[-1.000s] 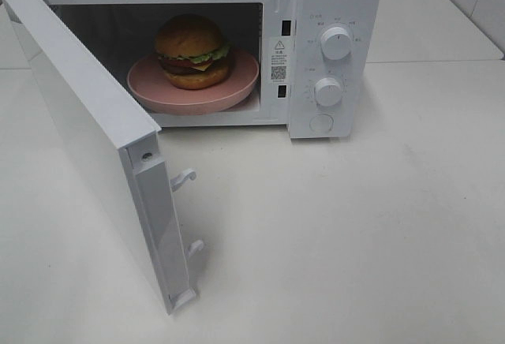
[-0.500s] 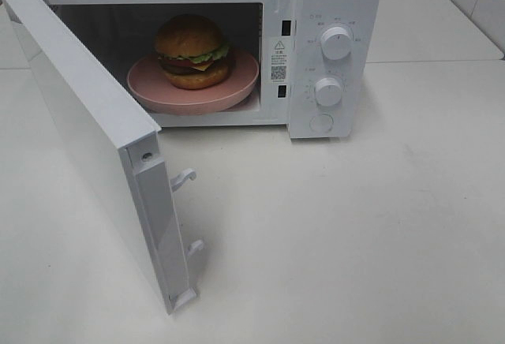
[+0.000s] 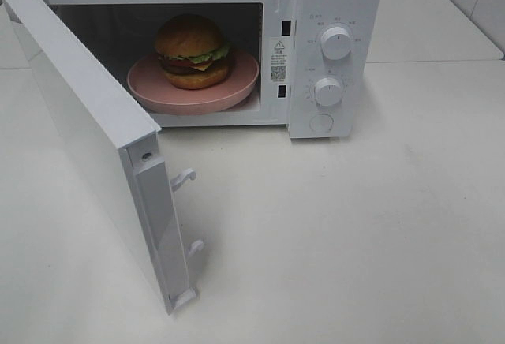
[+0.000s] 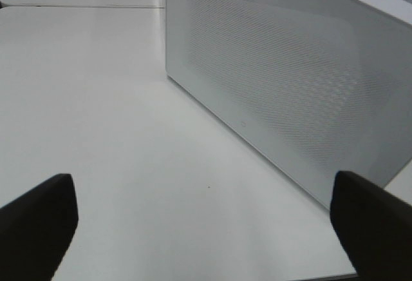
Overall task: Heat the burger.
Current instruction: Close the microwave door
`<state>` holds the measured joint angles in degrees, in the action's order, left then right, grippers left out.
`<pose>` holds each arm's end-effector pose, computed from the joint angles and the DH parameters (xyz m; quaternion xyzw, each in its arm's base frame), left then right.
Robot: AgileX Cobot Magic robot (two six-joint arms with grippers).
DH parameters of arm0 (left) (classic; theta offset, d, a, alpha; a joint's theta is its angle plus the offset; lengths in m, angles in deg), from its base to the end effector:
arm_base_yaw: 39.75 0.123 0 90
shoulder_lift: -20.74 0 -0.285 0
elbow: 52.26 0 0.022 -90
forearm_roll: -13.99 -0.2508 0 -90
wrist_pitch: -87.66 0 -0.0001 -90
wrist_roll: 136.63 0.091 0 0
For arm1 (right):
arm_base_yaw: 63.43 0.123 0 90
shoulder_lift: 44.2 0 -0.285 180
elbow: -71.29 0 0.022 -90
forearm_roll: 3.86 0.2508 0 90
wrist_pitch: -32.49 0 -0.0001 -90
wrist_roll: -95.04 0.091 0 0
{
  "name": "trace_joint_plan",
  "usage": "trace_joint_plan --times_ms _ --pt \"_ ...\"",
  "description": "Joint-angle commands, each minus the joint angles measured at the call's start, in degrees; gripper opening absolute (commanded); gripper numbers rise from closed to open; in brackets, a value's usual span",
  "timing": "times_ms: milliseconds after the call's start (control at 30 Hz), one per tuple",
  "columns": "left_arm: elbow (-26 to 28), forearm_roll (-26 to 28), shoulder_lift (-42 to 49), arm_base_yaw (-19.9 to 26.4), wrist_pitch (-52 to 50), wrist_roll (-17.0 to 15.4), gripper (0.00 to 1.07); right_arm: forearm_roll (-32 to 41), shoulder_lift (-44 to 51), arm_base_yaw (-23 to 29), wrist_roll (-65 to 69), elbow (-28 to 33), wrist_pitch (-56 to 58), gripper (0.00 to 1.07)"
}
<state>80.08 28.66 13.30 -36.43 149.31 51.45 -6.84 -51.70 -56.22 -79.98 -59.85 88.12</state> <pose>-0.0086 -0.0208 0.2825 0.0424 0.8435 -0.0752 0.5302 -0.0012 -0.0041 0.2834 -0.0163 0.8285 0.0335 0.5587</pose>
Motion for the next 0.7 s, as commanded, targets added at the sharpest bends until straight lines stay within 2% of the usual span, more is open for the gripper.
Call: trace_joint_plan --times_ms 33,200,300,367,400,433,467,500,533,567,600,633,667,700 --pt "0.92 2.81 -0.29 -0.11 -2.06 -0.74 1.00 0.17 1.43 -0.17 0.11 0.00 -0.57 0.74" --pt "1.83 2.86 -2.01 -0.11 -6.47 -2.81 0.98 0.17 1.43 -0.17 0.11 0.00 -0.57 0.74" --pt "1.83 2.86 -3.55 -0.11 -10.77 -3.78 0.91 0.17 1.43 -0.17 0.17 0.00 -0.57 0.75" --pt "1.83 2.64 -6.53 -0.11 -15.24 -3.84 0.77 0.17 1.43 -0.17 0.17 0.00 -0.57 0.75" --pt "1.83 2.64 -6.53 -0.11 -15.24 -3.84 0.77 0.17 1.43 -0.17 0.17 0.00 -0.57 0.75" --pt "1.83 2.64 -7.45 -0.11 -16.21 -3.84 0.72 0.17 1.43 -0.17 0.17 0.00 -0.57 0.75" --pt "1.83 2.41 -9.51 -0.11 -17.76 -3.84 0.62 0.17 1.43 -0.17 0.17 0.00 -0.57 0.75" --pt "1.83 2.41 -9.51 -0.11 -17.76 -3.84 0.62 0.17 1.43 -0.17 0.17 0.00 -0.57 0.75" --pt "1.83 2.35 -10.43 -0.11 -18.22 -3.84 0.56 0.17 1.43 -0.17 0.17 0.00 -0.57 0.75" --pt "1.83 1.95 -12.78 -0.11 -19.31 -3.84 0.42 0.17 1.43 -0.17 0.17 0.00 -0.57 0.75" --pt "1.83 1.95 -12.78 -0.11 -19.31 -3.84 0.42 0.17 1.43 -0.17 0.17 0.00 -0.57 0.75" --pt "1.83 1.89 -13.81 -0.11 -19.77 -3.84 0.36 0.17 1.43 -0.17 0.17 0.00 -0.57 0.75" --pt "1.83 1.89 -13.81 -0.11 -19.77 -3.84 0.36 0.17 1.43 -0.17 0.17 0.00 -0.57 0.75" --pt "1.72 1.78 -16.50 -0.11 -21.14 -3.84 0.18 0.17 1.43 -0.17 0.17 0.00 -0.57 0.75"
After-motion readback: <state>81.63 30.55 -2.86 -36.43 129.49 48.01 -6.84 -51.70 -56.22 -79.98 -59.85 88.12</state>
